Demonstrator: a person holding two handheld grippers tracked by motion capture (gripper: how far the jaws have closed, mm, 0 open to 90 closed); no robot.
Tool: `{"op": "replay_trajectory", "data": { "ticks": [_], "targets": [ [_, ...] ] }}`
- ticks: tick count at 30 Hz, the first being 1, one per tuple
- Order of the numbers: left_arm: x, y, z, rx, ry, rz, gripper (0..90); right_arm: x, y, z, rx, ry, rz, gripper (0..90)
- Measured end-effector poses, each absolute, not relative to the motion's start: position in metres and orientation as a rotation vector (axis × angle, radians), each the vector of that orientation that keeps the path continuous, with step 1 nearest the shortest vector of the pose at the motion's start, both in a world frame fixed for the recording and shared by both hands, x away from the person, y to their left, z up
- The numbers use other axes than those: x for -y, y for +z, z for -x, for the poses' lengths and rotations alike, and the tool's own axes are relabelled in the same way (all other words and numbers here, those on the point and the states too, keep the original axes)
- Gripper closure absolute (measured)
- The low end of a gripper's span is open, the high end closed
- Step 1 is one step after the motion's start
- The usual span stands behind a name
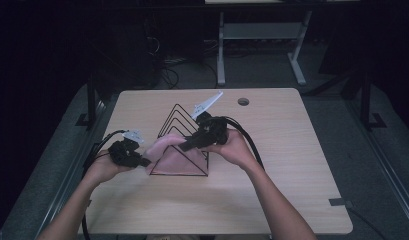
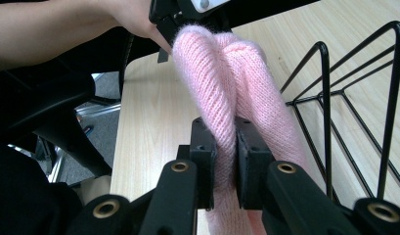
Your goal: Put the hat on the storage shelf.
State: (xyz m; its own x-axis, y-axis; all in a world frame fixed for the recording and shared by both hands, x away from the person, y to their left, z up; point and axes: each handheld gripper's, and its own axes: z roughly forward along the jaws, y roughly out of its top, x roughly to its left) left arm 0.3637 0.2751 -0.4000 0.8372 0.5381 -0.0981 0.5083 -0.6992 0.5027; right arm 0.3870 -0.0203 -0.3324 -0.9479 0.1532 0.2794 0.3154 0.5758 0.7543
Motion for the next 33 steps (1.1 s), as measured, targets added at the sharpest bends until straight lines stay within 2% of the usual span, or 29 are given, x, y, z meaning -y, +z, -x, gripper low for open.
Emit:
{"op": "replay_trajectory", "data": {
  "ticks": [2,5,16,33],
  "targets": [
    [-0.275,-0.4,-0.363,-0.768,0.076,-2.486,83.2,0.021,-0.333,-0.387,2.616,-1.319,0.395,78.5],
    [-0.276,-0.398,-0.362,-0.764,0.076,-2.475,81.5,0.023,-0.333,-0.386,2.604,-1.335,0.398,68.8],
    [-0.282,-0.39,-0.356,-0.772,0.067,-2.43,66.9,0.05,-0.334,-0.383,2.583,-1.387,0.504,44.5],
    [-0.296,-0.388,-0.344,-0.801,0.08,-2.386,48.5,0.12,-0.343,-0.379,2.623,-1.368,0.77,32.1]
  ]
}}
